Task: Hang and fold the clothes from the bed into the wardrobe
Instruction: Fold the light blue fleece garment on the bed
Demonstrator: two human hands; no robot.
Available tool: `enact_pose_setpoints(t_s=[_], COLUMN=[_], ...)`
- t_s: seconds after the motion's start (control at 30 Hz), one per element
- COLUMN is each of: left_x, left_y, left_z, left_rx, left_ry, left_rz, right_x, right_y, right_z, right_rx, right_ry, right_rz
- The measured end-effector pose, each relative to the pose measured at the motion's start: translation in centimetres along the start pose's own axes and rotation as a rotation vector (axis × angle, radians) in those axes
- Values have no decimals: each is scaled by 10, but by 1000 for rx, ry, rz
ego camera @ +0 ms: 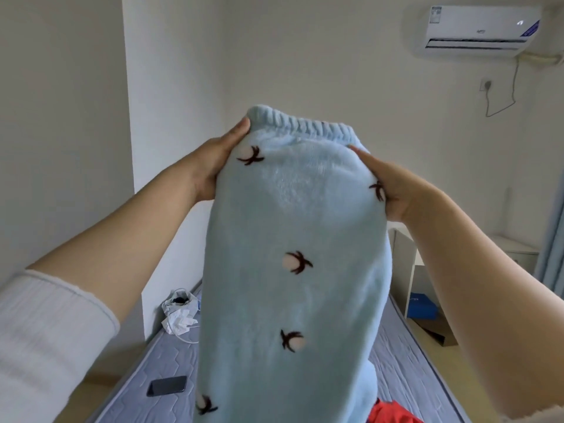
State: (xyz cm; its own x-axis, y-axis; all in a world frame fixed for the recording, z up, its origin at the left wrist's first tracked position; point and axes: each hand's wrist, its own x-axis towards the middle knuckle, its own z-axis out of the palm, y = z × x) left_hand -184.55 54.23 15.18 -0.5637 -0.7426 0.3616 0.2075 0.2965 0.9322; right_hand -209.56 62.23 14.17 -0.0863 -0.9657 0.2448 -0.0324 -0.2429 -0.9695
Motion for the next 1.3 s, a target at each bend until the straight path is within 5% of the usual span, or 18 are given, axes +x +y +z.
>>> enact_pose_setpoints(t_s=[0.13, 0.27, 0.4, 0.53, 0.7, 0.93, 1.13, 1.3], left_x=[-5, 6, 20, 41, 102, 137, 119, 80], left_y=[1, -37, -103, -155, -139, -70, -54, -72], left_z=[-11, -16, -20, -14, -9, -9, -10, -11], left_rx=[37, 222, 875, 646, 461, 385, 389, 426], left_ry=[-282, -49, 63, 208, 380, 435, 443, 436], left_rz=[-119, -359, -564, -686, -405, 69, 101, 25], right_x=[-2, 7, 34, 68, 106, 130, 121, 92], right_y=[0, 38, 101, 152, 121, 51, 42, 65], right_z=[-6, -8, -1, -6, -16, -18, -12, -10], right_rx=[93, -131, -564, -748, -996, -696, -328, -294], right_ry=[-181, 5, 294, 354, 562, 745, 619, 511], right_rz=[-7, 255, 396, 278, 40, -314, -449, -356])
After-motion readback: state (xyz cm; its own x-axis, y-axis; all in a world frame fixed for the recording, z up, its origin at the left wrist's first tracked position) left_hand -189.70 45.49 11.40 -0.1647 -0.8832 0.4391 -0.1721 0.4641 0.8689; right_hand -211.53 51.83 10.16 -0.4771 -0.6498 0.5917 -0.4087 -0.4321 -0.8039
